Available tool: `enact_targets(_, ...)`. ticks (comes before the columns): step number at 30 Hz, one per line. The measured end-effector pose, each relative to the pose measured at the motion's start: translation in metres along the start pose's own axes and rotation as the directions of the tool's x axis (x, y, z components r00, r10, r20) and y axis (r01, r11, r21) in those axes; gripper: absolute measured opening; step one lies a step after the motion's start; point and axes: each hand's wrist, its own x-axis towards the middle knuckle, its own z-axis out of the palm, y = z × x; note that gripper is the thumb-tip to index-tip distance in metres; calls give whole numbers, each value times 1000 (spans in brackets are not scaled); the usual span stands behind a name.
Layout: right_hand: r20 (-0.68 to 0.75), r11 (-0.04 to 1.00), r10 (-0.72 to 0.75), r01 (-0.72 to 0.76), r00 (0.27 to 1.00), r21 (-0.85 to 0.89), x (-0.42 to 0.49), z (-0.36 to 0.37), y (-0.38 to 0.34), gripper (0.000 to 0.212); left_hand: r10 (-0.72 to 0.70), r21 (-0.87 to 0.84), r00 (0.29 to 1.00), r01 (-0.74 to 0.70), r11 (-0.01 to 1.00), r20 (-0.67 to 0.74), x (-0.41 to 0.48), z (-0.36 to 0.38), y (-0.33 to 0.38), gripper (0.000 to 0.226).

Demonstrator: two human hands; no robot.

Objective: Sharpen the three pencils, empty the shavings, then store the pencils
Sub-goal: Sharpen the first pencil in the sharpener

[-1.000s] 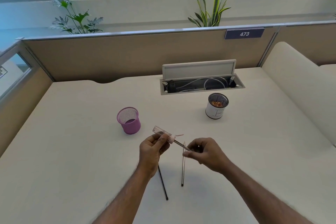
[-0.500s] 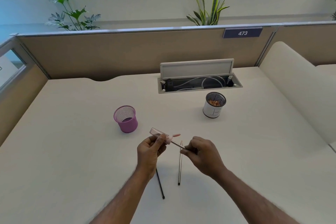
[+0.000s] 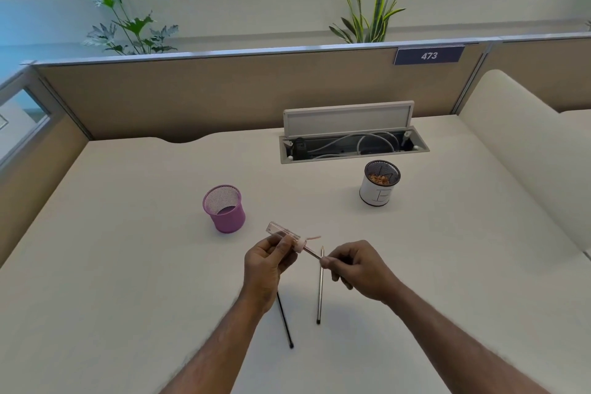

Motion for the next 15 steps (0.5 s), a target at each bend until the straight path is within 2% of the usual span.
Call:
enact_targets(4,-106,983,-86,67,991,-168,1,3,4,32,9,4,999,-9,1000,-32,-3,3,-1,28)
enact_targets(8,-136,831,-305,193,943,-522,2,5,8,38,15,31,999,-13,999,-51,-6,4,-5,29)
enact_targets(11,-126,773,-388,247,913,-585,1,7,8,35,15,22,998,-13,1000,-63,-6,5,-5,24)
enact_targets(15,-116,786,-385,260,915,-561,1,7,6,33,11,25,999,-10,1000,-52,-7,3,-6,21)
